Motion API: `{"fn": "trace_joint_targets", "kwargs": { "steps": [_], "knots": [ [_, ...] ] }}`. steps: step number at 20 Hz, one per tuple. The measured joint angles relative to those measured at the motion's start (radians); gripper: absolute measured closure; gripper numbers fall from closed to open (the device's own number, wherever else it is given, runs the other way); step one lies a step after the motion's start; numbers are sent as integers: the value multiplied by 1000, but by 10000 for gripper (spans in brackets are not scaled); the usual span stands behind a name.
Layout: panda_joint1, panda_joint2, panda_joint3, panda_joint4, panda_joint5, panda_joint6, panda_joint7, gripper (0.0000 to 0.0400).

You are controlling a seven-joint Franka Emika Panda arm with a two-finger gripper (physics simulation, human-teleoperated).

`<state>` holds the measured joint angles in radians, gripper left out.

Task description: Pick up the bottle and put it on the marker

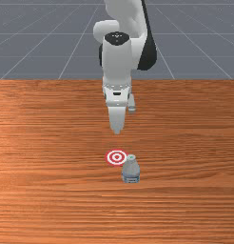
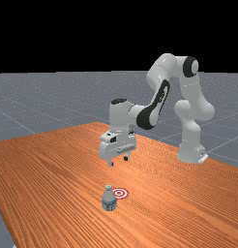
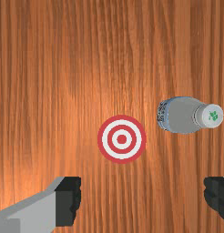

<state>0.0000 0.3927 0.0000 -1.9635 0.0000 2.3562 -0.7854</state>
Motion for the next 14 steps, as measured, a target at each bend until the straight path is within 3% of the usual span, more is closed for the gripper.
{"fn": "trace_joint_targets", "kwargs": {
  "steps": [1,2,3,5,6,7,8,10,14],
  "knots": [
    [1,97,1,164,0,-70,0,157],
    [1,136,0,227,0,-92,0,252],
    [0,155,0,257,0,-104,0,310],
    [0,210,0,350,0,-143,0,367],
    [0,209,0,345,0,-132,0,223],
    [1,212,-1,351,1,-142,4,135],
    [0,212,-1,351,1,-142,3,82],
    [0,207,0,342,0,-129,0,30],
    [-1,191,0,327,0,-116,0,4]
  ]
}}
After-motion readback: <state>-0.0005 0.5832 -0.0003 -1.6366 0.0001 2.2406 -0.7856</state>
